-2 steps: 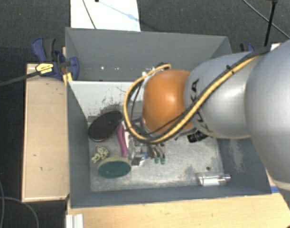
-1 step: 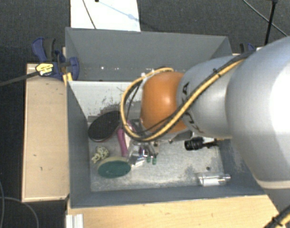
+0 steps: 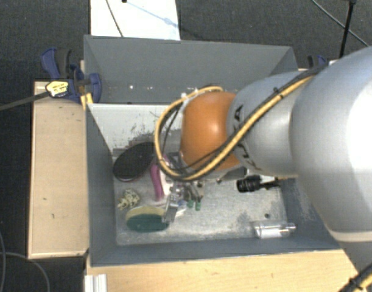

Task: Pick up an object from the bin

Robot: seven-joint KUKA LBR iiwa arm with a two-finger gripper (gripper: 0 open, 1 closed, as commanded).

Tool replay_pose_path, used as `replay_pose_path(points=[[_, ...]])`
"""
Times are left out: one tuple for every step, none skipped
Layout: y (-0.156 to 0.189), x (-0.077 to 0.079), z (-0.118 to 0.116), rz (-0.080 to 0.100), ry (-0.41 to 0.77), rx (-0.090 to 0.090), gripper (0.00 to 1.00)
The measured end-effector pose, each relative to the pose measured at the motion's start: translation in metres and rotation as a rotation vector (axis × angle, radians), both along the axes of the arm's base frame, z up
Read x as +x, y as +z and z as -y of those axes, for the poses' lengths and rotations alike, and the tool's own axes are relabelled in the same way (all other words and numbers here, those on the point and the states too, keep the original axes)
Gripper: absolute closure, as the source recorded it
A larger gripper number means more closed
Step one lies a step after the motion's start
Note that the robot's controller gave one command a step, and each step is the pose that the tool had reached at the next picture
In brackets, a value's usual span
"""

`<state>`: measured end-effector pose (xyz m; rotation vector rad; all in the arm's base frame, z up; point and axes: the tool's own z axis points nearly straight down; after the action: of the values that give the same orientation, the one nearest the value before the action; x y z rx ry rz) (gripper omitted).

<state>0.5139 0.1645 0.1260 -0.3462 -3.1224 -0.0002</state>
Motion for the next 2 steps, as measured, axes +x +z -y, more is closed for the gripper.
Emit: replay_pose_path(points=[[-0.0576,-0.0333,-0.0331,-0.003,0.083,0.000,0.00],[-0.0560,-0.0316,-0.0314,0.000,0.078,0.000,1.00]])
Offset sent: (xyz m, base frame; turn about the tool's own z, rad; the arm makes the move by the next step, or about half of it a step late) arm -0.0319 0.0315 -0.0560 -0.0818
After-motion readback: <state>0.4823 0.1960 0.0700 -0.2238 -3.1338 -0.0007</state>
